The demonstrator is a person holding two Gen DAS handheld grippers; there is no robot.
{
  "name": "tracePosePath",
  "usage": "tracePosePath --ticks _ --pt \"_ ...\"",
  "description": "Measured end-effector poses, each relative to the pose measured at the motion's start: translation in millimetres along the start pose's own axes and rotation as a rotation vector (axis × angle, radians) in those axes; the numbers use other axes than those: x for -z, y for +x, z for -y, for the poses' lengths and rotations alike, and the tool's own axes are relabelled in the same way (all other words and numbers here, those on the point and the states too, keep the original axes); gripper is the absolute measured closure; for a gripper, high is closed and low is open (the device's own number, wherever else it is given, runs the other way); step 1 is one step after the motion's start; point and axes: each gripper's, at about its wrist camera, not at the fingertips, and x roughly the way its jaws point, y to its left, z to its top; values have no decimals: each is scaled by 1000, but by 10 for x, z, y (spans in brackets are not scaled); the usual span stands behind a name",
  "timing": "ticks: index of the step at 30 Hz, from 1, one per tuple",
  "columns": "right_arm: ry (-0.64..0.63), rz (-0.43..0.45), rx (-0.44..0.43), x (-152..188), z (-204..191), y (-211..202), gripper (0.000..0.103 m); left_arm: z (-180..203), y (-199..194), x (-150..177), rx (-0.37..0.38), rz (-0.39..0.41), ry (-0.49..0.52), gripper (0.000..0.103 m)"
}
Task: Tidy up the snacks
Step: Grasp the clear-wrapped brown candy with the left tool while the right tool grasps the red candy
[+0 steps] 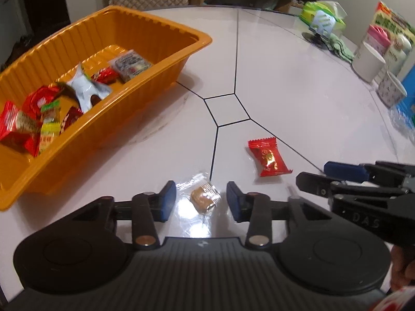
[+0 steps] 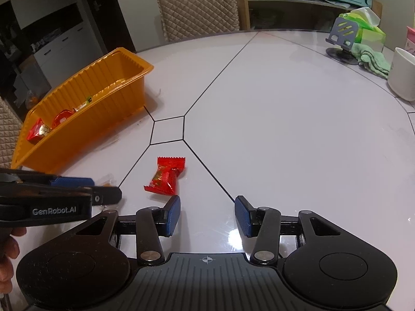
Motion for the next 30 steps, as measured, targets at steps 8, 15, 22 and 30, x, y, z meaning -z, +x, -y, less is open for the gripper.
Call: tracePosePath --ticks 8,15,22,30 --pt "11 2 -5 4 13 -27 55 -56 -40 50 1 -3 59 72" --pt "9 4 -14 -9 -20 -33 55 -26 -39 67 7 7 103 81" --pt "18 20 -30 -43 -54 -68 55 -27 -23 42 10 5 119 84" --pt "21 30 -73 -134 -190 -15 55 -103 -40 -47 -10 24 102 84"
